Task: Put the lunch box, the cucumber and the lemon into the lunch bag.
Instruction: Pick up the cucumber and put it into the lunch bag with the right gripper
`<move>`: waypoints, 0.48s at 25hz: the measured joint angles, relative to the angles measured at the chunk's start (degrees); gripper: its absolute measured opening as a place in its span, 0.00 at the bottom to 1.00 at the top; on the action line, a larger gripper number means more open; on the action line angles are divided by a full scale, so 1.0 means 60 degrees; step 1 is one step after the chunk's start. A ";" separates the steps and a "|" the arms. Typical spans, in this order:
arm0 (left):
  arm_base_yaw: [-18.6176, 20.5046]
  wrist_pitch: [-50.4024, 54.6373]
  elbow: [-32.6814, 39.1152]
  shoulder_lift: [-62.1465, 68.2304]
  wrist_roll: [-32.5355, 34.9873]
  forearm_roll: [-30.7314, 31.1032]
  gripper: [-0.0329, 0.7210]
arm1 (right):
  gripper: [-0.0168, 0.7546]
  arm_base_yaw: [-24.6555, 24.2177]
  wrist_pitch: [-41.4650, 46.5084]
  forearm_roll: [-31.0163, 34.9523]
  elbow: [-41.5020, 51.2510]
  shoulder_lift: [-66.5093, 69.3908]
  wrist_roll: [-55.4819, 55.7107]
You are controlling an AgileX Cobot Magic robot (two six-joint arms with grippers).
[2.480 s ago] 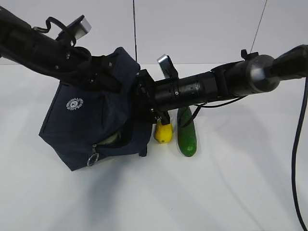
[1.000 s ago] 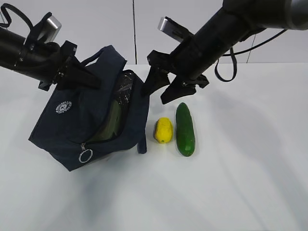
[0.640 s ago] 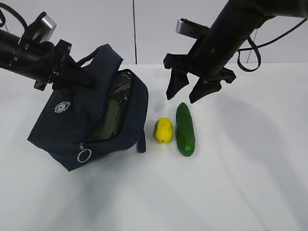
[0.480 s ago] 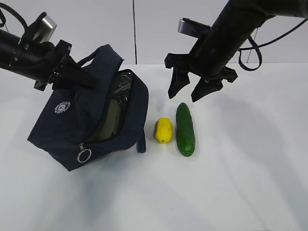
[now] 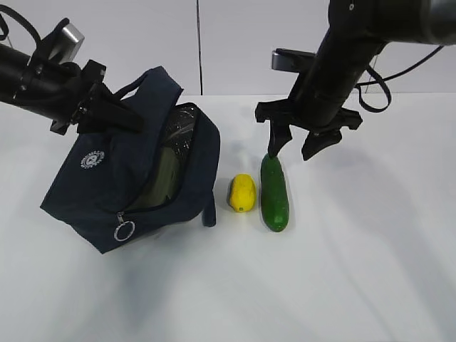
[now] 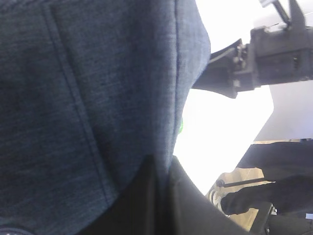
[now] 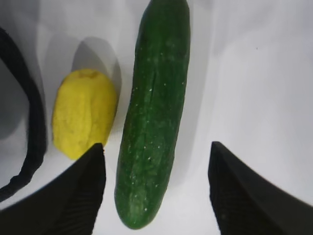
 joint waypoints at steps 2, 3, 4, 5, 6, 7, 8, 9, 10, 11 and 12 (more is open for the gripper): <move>0.0000 0.0000 0.0000 0.0000 0.0000 0.0000 0.04 | 0.63 0.0000 -0.0022 -0.0099 0.0000 0.0214 0.0132; 0.0000 0.0000 0.0000 0.0000 0.0000 0.0000 0.04 | 0.64 0.0000 -0.0076 -0.0124 0.0000 0.0307 0.0191; 0.0000 0.0000 0.0000 0.0000 0.0000 0.0000 0.04 | 0.64 0.0000 -0.0118 -0.0147 0.0000 0.0426 0.0244; 0.0000 0.0000 0.0000 0.0000 0.0000 0.0000 0.04 | 0.65 0.0000 -0.0189 -0.0154 0.0000 0.0536 0.0286; 0.0000 0.0000 0.0000 0.0000 0.0000 0.0000 0.04 | 0.67 0.0000 -0.0295 -0.0154 0.0000 0.0606 0.0310; 0.0000 0.0000 0.0000 0.0000 0.0000 0.0000 0.04 | 0.68 0.0000 -0.0403 -0.0154 0.0000 0.0651 0.0333; 0.0000 0.0000 0.0000 0.0000 0.0000 0.0000 0.04 | 0.69 0.0000 -0.0539 -0.0169 0.0000 0.0694 0.0332; 0.0000 0.0000 0.0000 0.0000 0.0000 0.0000 0.04 | 0.70 0.0000 -0.0691 -0.0169 0.0000 0.0694 0.0350; 0.0000 0.0000 0.0000 0.0000 0.0000 0.0000 0.04 | 0.70 0.0000 -0.0818 -0.0169 0.0000 0.0694 0.0350; 0.0000 0.0000 0.0000 0.0000 -0.0024 0.0000 0.04 | 0.71 0.0000 -0.0890 -0.0169 0.0000 0.0712 0.0350; 0.0000 0.0025 0.0000 0.0000 -0.0076 0.0000 0.04 | 0.71 0.0000 -0.0930 -0.0169 -0.0039 0.0755 0.0350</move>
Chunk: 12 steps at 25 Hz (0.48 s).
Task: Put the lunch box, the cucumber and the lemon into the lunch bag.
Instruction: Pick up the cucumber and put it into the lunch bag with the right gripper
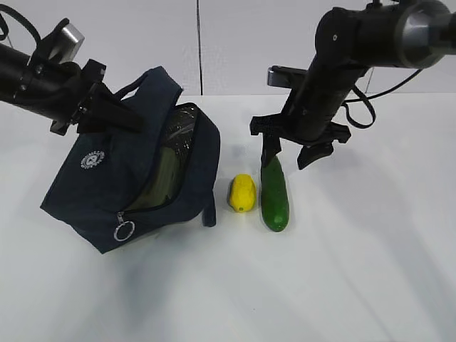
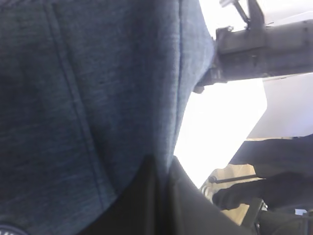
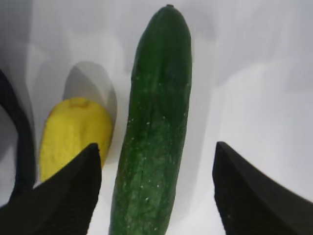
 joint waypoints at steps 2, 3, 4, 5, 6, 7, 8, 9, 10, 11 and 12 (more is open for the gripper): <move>0.0000 0.0041 0.0000 0.0000 -0.0104 0.0000 0.04 | 0.71 0.0000 0.0018 0.0000 -0.0058 0.0202 0.0000; 0.0000 0.0079 0.0000 0.0000 -0.0122 0.0000 0.04 | 0.71 0.0000 0.0018 0.0000 -0.0079 0.0327 0.0000; 0.0000 0.0119 0.0000 0.0000 -0.0142 0.0000 0.04 | 0.71 0.0000 0.0018 0.0000 -0.0079 0.0451 0.0000; 0.0000 0.0145 0.0000 0.0000 -0.0159 0.0000 0.04 | 0.71 0.0000 0.0036 0.0000 -0.0079 0.0523 0.0000; 0.0000 0.0167 0.0000 0.0000 -0.0173 0.0000 0.04 | 0.71 0.0000 0.0036 0.0000 -0.0079 0.0622 0.0000; 0.0000 0.0204 0.0000 0.0000 -0.0173 0.0000 0.04 | 0.71 0.0000 0.0036 0.0000 -0.0079 0.0660 0.0000; 0.0000 0.0222 0.0000 0.0000 -0.0173 0.0000 0.04 | 0.71 0.0000 0.0018 0.0000 -0.0079 0.0681 0.0000; 0.0000 0.0245 0.0000 0.0000 -0.0173 0.0000 0.04 | 0.71 0.0000 -0.0004 0.0000 -0.0079 0.0699 0.0000; 0.0000 0.0285 0.0000 0.0000 -0.0173 0.0000 0.04 | 0.71 0.0000 -0.0045 0.0000 -0.0079 0.0721 0.0000; 0.0000 0.0286 0.0000 0.0000 -0.0173 0.0000 0.04 | 0.71 0.0000 -0.0067 0.0000 -0.0094 0.0741 0.0000; 0.0000 0.0286 0.0000 0.0000 -0.0173 0.0000 0.04 | 0.71 0.0000 -0.0111 0.0000 -0.0094 0.0759 0.0000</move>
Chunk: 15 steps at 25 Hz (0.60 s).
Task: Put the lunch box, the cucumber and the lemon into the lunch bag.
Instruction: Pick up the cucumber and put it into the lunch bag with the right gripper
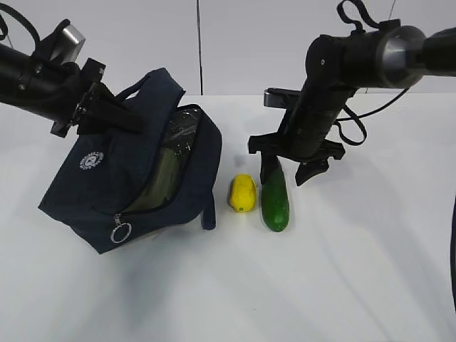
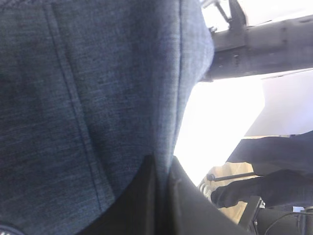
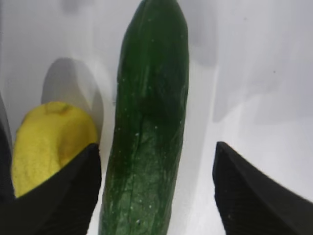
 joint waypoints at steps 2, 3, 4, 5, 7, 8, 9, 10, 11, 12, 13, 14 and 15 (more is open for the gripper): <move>0.0000 0.0013 0.0000 0.0000 -0.0006 0.0000 0.04 | 0.71 0.0000 -0.0003 0.0000 0.0000 0.0075 0.0000; 0.0000 0.0013 0.0000 0.0000 -0.0006 0.0000 0.04 | 0.71 0.0000 -0.0020 0.0000 0.0000 0.0116 0.0000; 0.0000 0.0013 0.0000 0.0000 -0.0006 0.0000 0.04 | 0.71 0.0000 -0.0020 0.0000 0.0000 0.0163 0.0000; 0.0000 0.0013 0.0000 0.0000 -0.0006 0.0000 0.04 | 0.71 0.0000 -0.0020 0.0000 0.0000 0.0199 0.0000; 0.0000 0.0013 0.0000 0.0000 -0.0021 0.0000 0.04 | 0.71 0.0000 -0.0024 0.0000 0.0000 0.0288 0.0000; 0.0000 0.0013 0.0000 0.0000 -0.0021 0.0000 0.04 | 0.71 0.0000 -0.0024 0.0000 0.0000 0.0332 0.0000; 0.0000 0.0013 0.0000 0.0000 -0.0021 0.0000 0.04 | 0.71 0.0000 -0.0040 0.0017 0.0000 0.0374 0.0000; 0.0000 0.0013 0.0000 0.0000 -0.0021 0.0000 0.04 | 0.71 0.0000 -0.0040 0.0017 -0.0006 0.0400 0.0000; 0.0000 0.0013 0.0000 0.0000 -0.0021 0.0000 0.04 | 0.71 0.0000 -0.0040 0.0017 -0.0006 0.0447 0.0000; 0.0000 0.0013 0.0000 0.0000 -0.0021 0.0000 0.04 | 0.71 0.0000 -0.0040 0.0017 -0.0006 0.0488 0.0000; 0.0000 0.0021 0.0000 0.0000 -0.0021 0.0000 0.04 | 0.71 0.0000 -0.0040 0.0017 -0.0006 0.0510 0.0000; 0.0000 0.0021 0.0000 0.0000 -0.0021 0.0000 0.04 | 0.71 0.0012 -0.0040 0.0017 -0.0006 0.0526 0.0000; 0.0000 0.0035 0.0000 0.0000 -0.0021 0.0000 0.04 | 0.71 0.0012 -0.0040 0.0017 -0.0006 0.0526 0.0000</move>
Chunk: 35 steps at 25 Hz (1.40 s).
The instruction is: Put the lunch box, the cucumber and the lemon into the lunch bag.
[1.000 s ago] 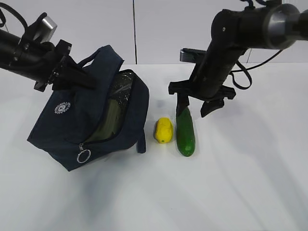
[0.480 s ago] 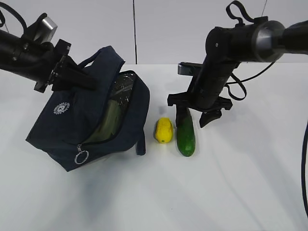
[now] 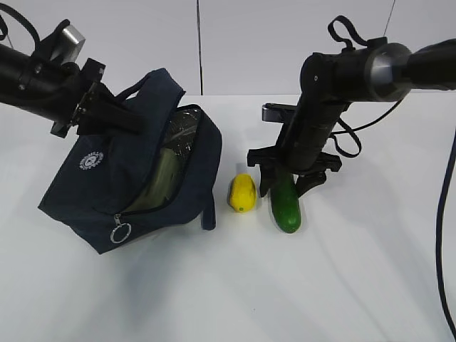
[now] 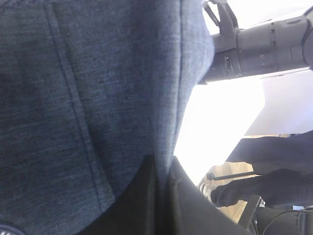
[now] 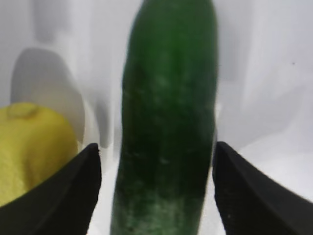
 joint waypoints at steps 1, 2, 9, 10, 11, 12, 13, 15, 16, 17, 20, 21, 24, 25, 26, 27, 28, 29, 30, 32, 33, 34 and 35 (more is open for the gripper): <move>0.0000 0.0000 0.0000 0.0000 0.0000 0.0000 0.04 | 0.71 0.0000 0.0000 0.0000 -0.0016 0.0000 0.0000; 0.0000 0.0000 0.0000 0.0000 0.0000 0.0000 0.04 | 0.71 0.0000 0.0000 0.0042 -0.0021 0.0000 0.0000; 0.0000 0.0000 0.0000 0.0000 0.0000 0.0036 0.04 | 0.51 0.0000 0.0209 0.0163 -0.0058 0.0000 0.0000; 0.0000 0.0000 0.0000 0.0000 0.0000 0.0036 0.04 | 0.48 0.0000 0.0206 0.0163 -0.0058 0.0000 0.0000; 0.0000 0.0000 0.0000 0.0000 0.0000 0.0036 0.04 | 0.46 0.0000 0.0252 0.0163 -0.0058 0.0000 0.0000; 0.0000 0.0000 0.0000 0.0000 0.0000 0.0036 0.04 | 0.45 0.0000 0.0282 0.0163 -0.0078 0.0000 0.0000; 0.0000 0.0000 0.0000 0.0000 0.0000 0.0036 0.04 | 0.45 0.0000 0.0346 0.0163 -0.0078 0.0000 0.0000; 0.0000 0.0029 0.0000 0.0000 0.0000 0.0036 0.04 | 0.45 0.0000 0.0598 0.0163 -0.0143 0.0000 0.0000; 0.0000 0.0065 0.0000 0.0000 0.0000 0.0036 0.04 | 0.45 0.0000 0.0798 0.0163 -0.0211 0.0000 0.0000; 0.0000 0.0095 0.0000 0.0000 0.0000 0.0036 0.04 | 0.45 0.0000 0.0981 0.0163 -0.0310 0.0000 0.0000; 0.0014 0.0260 0.0000 0.0000 0.0000 0.0036 0.04 | 0.44 0.0000 0.1650 0.0163 -0.0757 0.0000 -0.0264; 0.0038 0.0277 0.0000 0.0000 0.0000 0.0036 0.04 | 0.44 0.0000 0.1860 0.0180 -0.0950 0.0000 -0.0343; 0.0081 0.0277 0.0000 0.0000 0.0000 0.0054 0.04 | 0.44 0.0000 0.2465 0.0281 -0.1499 0.0000 -0.0409; 0.0097 0.0277 0.0000 0.0000 0.0000 0.0054 0.04 | 0.44 0.0000 0.2543 0.0388 -0.1659 0.0000 -0.0432; 0.0097 0.0277 0.0000 0.0000 0.0000 0.0054 0.04 | 0.44 0.0000 0.2587 0.0506 -0.1847 0.0000 -0.0453; 0.0097 0.0277 0.0000 0.0000 0.0000 0.0054 0.04 | 0.44 0.0000 0.2628 0.0713 -0.2018 0.0000 -0.0542; 0.0119 0.0277 0.0000 0.0000 0.0000 0.0036 0.04 | 0.44 0.0000 0.2644 0.0993 -0.2176 0.0000 -0.0643; 0.0118 0.0277 0.0000 0.0000 -0.0017 -0.0006 0.04 | 0.44 0.0000 0.2652 0.1287 -0.2291 0.0000 -0.0760; 0.0118 0.0260 0.0000 0.0000 -0.0004 -0.0027 0.04 | 0.44 0.0000 0.2670 0.1726 -0.2408 0.0000 -0.0917; 0.0118 0.0260 0.0000 0.0000 -0.0004 -0.0041 0.04 | 0.44 0.0000 0.2693 0.2829 -0.2557 0.0000 -0.1309; 0.0118 0.0260 0.0000 0.0000 -0.0004 -0.0041 0.04 | 0.44 0.0000 0.2693 0.3373 -0.2599 0.0000 -0.1583; 0.0118 0.0260 0.0000 0.0000 -0.0004 -0.0061 0.04 | 0.44 0.0000 0.2693 0.4005 -0.2617 0.0000 -0.1838; 0.0118 0.0260 0.0000 0.0000 -0.0004 -0.0079 0.04 | 0.44 0.0000 0.2693 0.4578 -0.2617 0.0000 -0.2076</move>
